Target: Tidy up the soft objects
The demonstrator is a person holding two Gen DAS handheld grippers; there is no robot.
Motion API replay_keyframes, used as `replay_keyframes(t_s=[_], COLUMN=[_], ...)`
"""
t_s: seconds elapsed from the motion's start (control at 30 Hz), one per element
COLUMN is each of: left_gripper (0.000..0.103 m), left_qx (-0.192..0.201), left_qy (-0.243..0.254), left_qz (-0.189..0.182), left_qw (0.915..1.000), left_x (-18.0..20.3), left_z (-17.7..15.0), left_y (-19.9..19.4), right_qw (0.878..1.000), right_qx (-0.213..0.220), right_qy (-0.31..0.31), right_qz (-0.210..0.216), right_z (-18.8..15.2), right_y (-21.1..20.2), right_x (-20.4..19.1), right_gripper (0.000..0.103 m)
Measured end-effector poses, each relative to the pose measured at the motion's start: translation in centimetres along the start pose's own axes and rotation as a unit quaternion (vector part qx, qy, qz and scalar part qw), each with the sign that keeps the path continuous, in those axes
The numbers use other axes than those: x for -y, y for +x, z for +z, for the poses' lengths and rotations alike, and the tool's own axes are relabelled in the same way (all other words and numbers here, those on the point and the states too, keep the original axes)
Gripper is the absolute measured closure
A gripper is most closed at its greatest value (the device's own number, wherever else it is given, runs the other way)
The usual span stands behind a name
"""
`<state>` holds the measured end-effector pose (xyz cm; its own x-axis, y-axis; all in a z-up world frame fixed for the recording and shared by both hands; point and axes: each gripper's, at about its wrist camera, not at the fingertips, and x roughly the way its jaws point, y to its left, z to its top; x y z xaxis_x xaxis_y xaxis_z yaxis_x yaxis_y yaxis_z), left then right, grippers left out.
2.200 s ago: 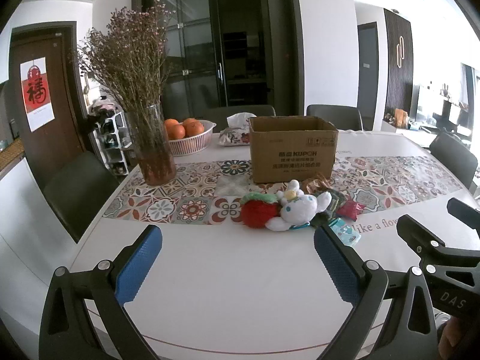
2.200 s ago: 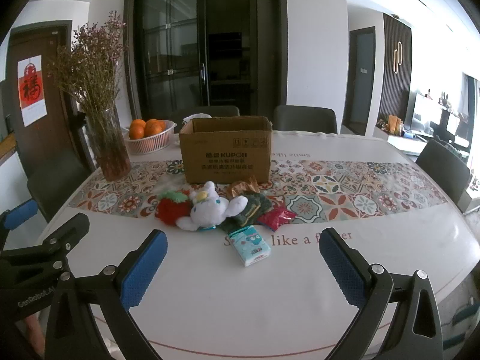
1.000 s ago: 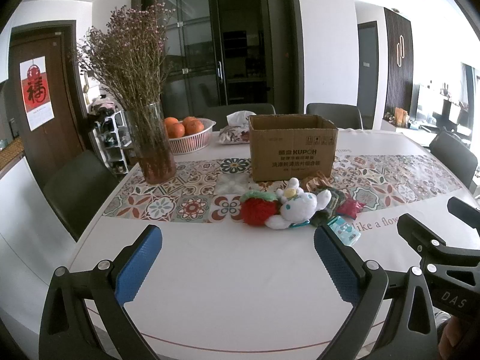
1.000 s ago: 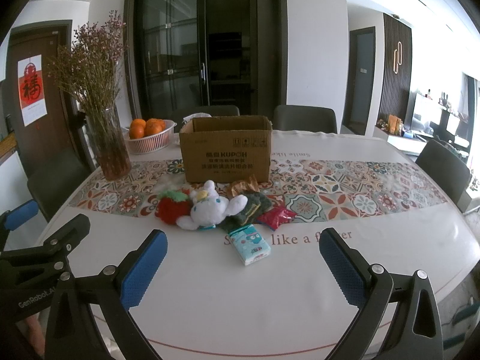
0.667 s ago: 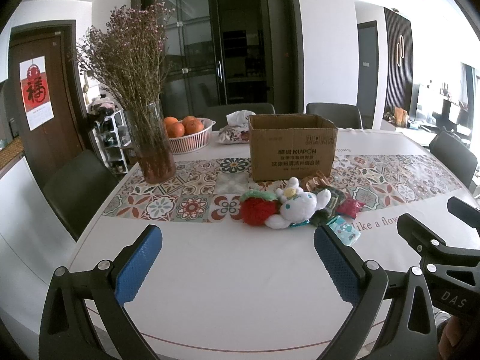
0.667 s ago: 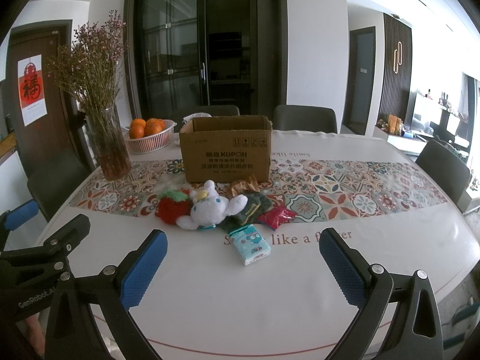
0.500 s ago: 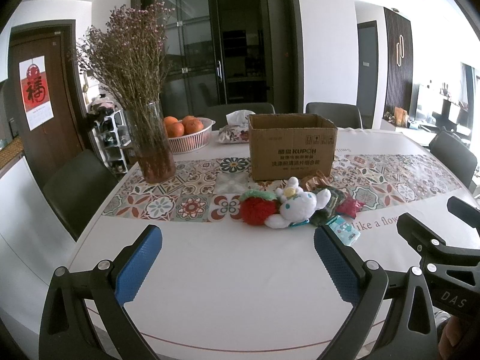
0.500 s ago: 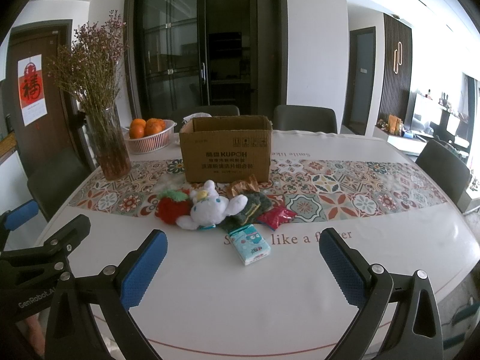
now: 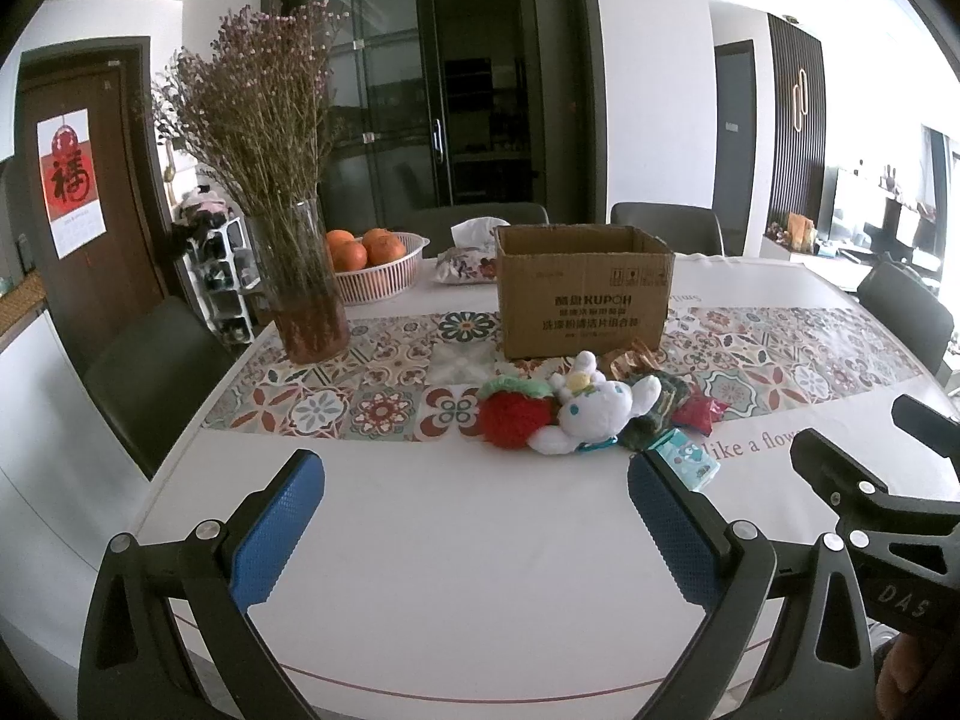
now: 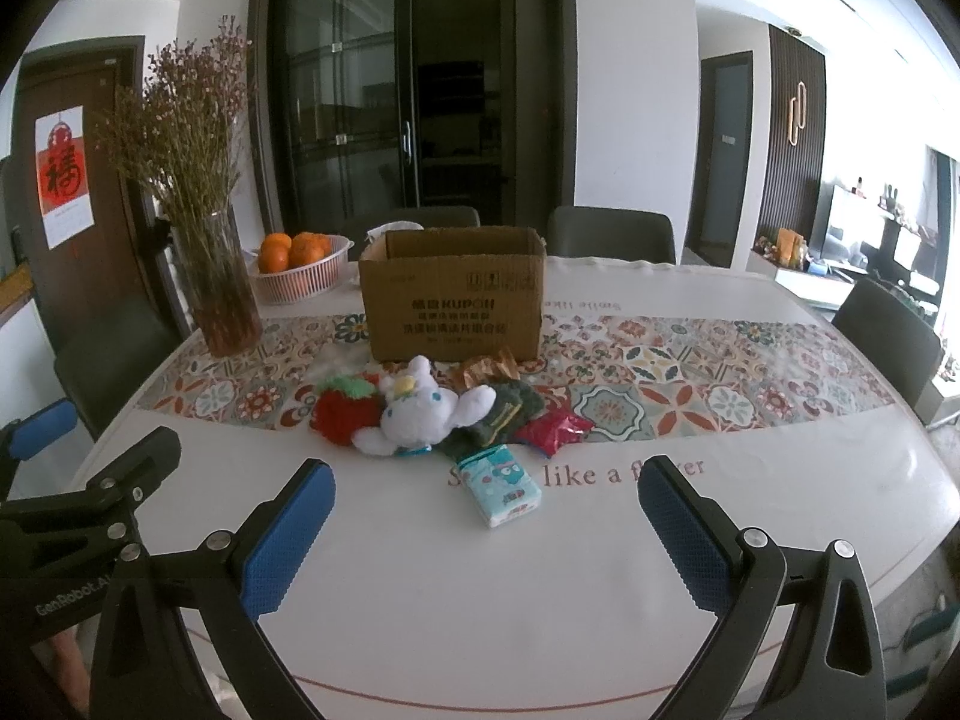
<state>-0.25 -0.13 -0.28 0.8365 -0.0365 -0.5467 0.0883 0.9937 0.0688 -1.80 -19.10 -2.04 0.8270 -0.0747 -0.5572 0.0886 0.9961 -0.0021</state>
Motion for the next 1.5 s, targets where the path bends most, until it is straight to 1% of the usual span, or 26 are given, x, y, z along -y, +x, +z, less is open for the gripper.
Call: replay_keyframes(t_s=[0.2, 0.33, 0.67, 0.8, 0.87, 0.97, 1.07, 1.17, 1.27, 1.37, 1.43, 1.5], left_gripper=[0.000, 0.000, 0.000, 0.000, 0.000, 0.001, 0.004, 0.008, 0.011, 0.014, 0.019, 0.022], left_qx=[-0.007, -0.021, -0.049, -0.066, -0.067, -0.062, -0.058, -0.055, -0.056, -0.046, -0.041, -0.040], left_qy=[-0.004, -0.008, -0.016, -0.014, -0.009, 0.006, 0.026, 0.051, 0.081, 0.108, 0.128, 0.146], left_qz=[-0.002, -0.002, -0.003, -0.016, -0.022, -0.029, -0.039, -0.052, -0.076, -0.092, -0.107, -0.118], left_qw=[1.0000, 0.9997, 0.9987, 0.9976, 0.9974, 0.9976, 0.9972, 0.9958, 0.9923, 0.9889, 0.9852, 0.9815], left_x=[0.2, -0.2, -0.2, 0.1, 0.4, 1.1, 1.8, 2.7, 3.6, 4.5, 5.1, 5.9], left_z=[-0.7, -0.9, -1.5, -1.7, -1.7, -1.5, -1.3, -1.1, -1.0, -0.9, -0.8, -0.6], left_y=[0.3, 1.3, 4.5, 6.5, 7.4, 8.4, 9.5, 10.8, 12.3, 13.3, 14.1, 15.0], right_qw=[1.000, 0.999, 0.997, 0.996, 0.995, 0.993, 0.992, 0.990, 0.990, 0.989, 0.989, 0.989], right_qx=[-0.017, -0.029, -0.075, -0.093, -0.103, -0.117, -0.127, -0.138, -0.144, -0.145, -0.148, -0.151], right_qy=[0.002, -0.005, -0.003, -0.006, -0.004, -0.001, 0.001, 0.003, 0.005, 0.002, 0.000, -0.002], right_qz=[-0.003, -0.011, -0.012, -0.011, -0.007, -0.002, 0.000, 0.003, 0.006, 0.006, 0.008, 0.009], right_z=[-0.5, -0.7, -1.4, -1.6, -1.7, -2.0, -2.4, -2.7, -2.9, -3.1, -3.2, -3.4], right_y=[1.2, 2.4, 6.5, 8.3, 9.2, 10.8, 12.1, 13.5, 14.7, 15.9, 16.6, 17.4], right_x=[0.0, -0.2, 0.2, 0.4, 0.5, 0.9, 1.3, 1.8, 2.1, 2.3, 2.4, 2.5], right_gripper=[0.001, 0.001, 0.001, 0.001, 0.001, 0.001, 0.001, 0.004, 0.005, 0.007, 0.009, 0.012])
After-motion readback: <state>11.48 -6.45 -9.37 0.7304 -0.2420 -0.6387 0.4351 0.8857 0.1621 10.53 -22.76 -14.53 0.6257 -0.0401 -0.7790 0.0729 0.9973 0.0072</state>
